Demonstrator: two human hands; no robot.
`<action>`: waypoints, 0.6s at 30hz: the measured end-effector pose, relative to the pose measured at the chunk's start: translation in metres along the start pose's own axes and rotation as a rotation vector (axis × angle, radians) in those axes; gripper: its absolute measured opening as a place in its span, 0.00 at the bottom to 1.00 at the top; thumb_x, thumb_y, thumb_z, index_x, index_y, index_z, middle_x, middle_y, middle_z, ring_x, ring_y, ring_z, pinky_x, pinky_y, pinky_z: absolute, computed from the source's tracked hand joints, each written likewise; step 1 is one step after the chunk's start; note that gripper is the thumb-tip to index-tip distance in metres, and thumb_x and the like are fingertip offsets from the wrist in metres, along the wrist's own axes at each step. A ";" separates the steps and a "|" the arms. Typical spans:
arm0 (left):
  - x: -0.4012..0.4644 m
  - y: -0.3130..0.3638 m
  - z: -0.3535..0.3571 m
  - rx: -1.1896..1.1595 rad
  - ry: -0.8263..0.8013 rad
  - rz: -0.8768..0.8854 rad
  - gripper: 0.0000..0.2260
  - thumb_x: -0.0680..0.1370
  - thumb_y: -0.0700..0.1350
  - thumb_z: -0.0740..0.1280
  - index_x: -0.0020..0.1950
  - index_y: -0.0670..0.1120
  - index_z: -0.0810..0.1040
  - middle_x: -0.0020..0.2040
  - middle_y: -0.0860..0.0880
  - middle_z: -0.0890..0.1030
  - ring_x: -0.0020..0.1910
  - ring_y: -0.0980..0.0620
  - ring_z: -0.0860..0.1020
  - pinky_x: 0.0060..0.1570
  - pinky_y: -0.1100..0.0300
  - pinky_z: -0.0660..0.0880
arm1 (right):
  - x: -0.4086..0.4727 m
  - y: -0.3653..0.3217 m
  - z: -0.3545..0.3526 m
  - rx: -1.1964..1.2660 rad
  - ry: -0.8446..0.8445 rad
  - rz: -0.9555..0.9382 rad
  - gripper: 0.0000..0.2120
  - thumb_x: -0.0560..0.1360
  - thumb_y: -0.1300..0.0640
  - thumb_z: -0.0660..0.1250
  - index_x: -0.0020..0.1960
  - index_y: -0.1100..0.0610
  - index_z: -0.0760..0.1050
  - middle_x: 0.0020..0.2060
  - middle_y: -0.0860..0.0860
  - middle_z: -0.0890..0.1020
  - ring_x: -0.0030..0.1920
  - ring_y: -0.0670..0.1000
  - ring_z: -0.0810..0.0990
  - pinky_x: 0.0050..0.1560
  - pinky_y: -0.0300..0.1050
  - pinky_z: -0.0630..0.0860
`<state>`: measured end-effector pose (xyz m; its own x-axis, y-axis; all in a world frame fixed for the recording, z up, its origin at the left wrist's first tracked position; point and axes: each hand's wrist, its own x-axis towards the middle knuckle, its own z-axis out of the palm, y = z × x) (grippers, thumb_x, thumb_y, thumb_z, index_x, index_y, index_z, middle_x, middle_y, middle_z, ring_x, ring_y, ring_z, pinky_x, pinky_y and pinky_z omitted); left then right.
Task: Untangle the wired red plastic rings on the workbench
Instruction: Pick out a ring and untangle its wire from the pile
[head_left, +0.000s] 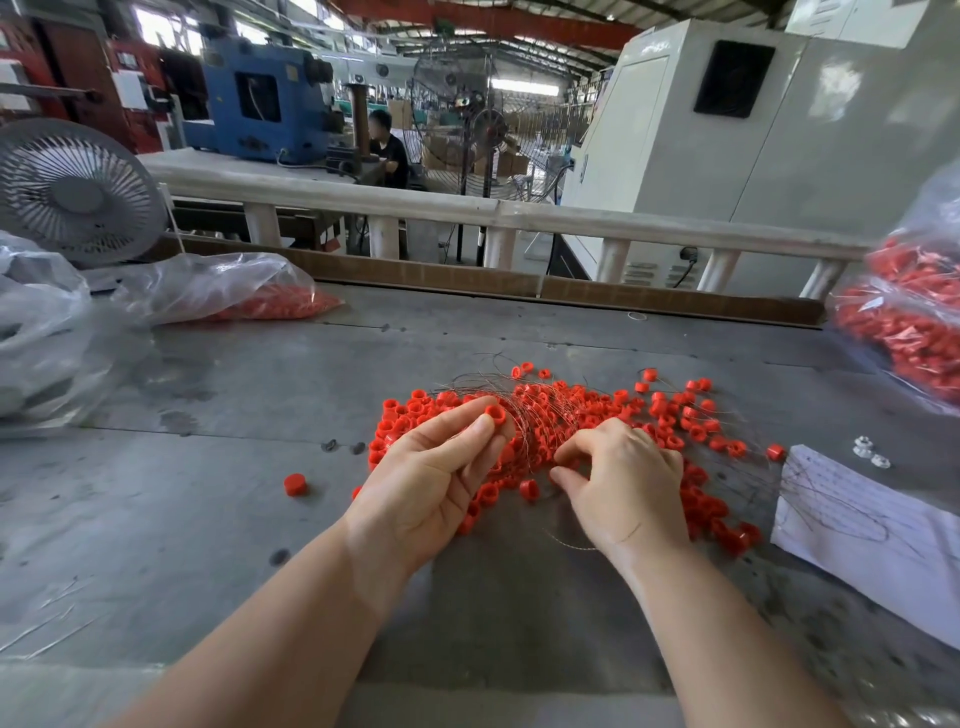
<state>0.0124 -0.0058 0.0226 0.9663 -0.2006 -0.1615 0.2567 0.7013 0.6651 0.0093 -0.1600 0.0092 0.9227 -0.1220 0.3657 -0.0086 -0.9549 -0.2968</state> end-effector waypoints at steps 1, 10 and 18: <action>0.000 0.000 0.000 0.000 -0.005 -0.002 0.09 0.67 0.33 0.66 0.38 0.41 0.86 0.40 0.43 0.84 0.39 0.52 0.84 0.35 0.66 0.79 | 0.000 0.000 0.001 -0.015 -0.002 -0.017 0.04 0.73 0.49 0.69 0.47 0.46 0.79 0.44 0.43 0.71 0.54 0.48 0.71 0.45 0.42 0.51; -0.001 0.001 -0.001 -0.012 -0.039 -0.028 0.09 0.66 0.34 0.66 0.39 0.41 0.85 0.40 0.42 0.84 0.38 0.52 0.84 0.34 0.66 0.79 | 0.001 0.003 0.006 -0.085 -0.006 -0.123 0.05 0.77 0.49 0.64 0.50 0.47 0.76 0.49 0.43 0.74 0.56 0.47 0.71 0.53 0.44 0.57; -0.001 0.001 -0.001 -0.023 -0.048 -0.037 0.09 0.65 0.34 0.67 0.40 0.40 0.85 0.40 0.42 0.84 0.39 0.51 0.84 0.34 0.66 0.79 | -0.001 -0.003 -0.001 0.242 0.162 -0.124 0.05 0.75 0.59 0.67 0.42 0.59 0.76 0.35 0.49 0.80 0.38 0.51 0.76 0.38 0.42 0.64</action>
<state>0.0116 -0.0040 0.0225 0.9541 -0.2588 -0.1507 0.2935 0.7079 0.6425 0.0078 -0.1573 0.0103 0.8373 -0.0688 0.5423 0.2100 -0.8754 -0.4354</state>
